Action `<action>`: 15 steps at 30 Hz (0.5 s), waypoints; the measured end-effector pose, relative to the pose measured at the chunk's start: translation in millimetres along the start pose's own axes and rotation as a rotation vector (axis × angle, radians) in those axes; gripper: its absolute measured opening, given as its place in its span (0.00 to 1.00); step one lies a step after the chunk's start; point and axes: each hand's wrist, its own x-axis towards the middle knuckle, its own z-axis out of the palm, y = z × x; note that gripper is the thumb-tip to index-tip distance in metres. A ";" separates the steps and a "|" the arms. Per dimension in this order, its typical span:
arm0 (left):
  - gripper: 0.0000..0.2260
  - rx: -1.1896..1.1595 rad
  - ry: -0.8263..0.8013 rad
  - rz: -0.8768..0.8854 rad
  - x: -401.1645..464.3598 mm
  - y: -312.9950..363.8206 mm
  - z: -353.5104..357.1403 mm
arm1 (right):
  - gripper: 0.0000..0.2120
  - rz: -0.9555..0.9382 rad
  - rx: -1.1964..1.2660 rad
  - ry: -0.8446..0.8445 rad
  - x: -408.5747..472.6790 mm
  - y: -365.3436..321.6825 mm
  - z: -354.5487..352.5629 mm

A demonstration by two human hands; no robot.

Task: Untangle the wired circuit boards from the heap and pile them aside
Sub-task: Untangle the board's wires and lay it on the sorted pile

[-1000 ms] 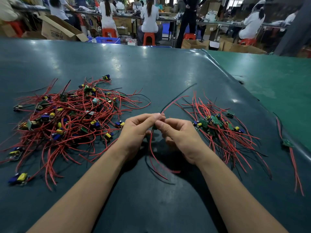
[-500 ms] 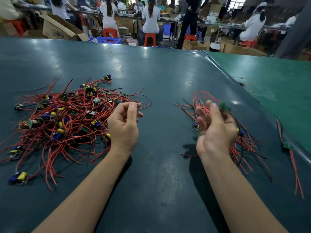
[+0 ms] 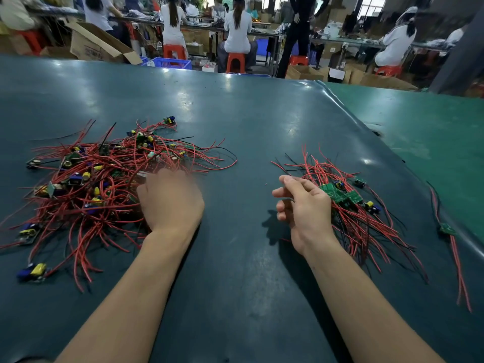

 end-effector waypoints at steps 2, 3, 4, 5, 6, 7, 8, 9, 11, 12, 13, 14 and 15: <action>0.15 0.021 -0.021 0.021 0.5 1.0 -1.0 | 0.03 0.002 -0.024 -0.034 -1.5 0.3 -0.8; 0.15 0.020 -0.029 0.028 0.4 0.2 -1.6 | 0.03 0.003 -0.030 -0.048 -2.2 0.2 -1.4; 0.16 0.016 -0.037 0.038 0.6 -1.7 -2.2 | 0.03 0.003 -0.039 -0.058 -2.8 0.0 -1.9; 0.16 0.011 -0.046 0.057 0.8 -4.4 -3.1 | 0.03 0.002 -0.051 -0.066 -3.2 -0.2 -2.5; 0.16 0.007 -0.058 0.084 0.9 -7.8 -3.8 | 0.04 0.002 -0.062 -0.074 -3.8 -0.3 -2.9; 0.15 -0.001 -0.068 0.110 1.3 -10.9 -4.6 | 0.04 0.002 -0.072 -0.084 -4.2 -0.1 -3.4; 0.14 -0.010 -0.074 0.127 1.7 -13.1 -5.3 | 0.04 0.003 -0.081 -0.092 -4.3 0.4 -3.7; 0.13 -0.012 -0.079 0.131 2.1 -13.9 -6.1 | 0.04 0.004 -0.091 -0.099 -4.0 1.0 -4.2; 0.12 0.002 -0.081 0.123 1.6 -12.2 -8.8 | 0.05 0.006 -0.104 -0.110 -3.3 2.4 -4.6; 0.11 0.009 -0.075 0.126 0.7 -10.3 -10.1 | 0.05 0.006 -0.109 -0.116 -3.1 3.0 -4.4; 0.11 0.009 -0.067 0.138 -1.0 -7.9 -10.7 | 0.05 0.005 -0.116 -0.123 -3.1 3.5 -4.3; 0.10 0.008 -0.061 0.159 -3.3 -5.4 -10.7 | 0.05 0.002 -0.124 -0.129 -3.1 3.9 -4.2; 0.09 0.010 -0.063 0.189 -5.8 -2.7 -10.8 | 0.05 0.000 -0.133 -0.137 -3.3 4.1 -4.4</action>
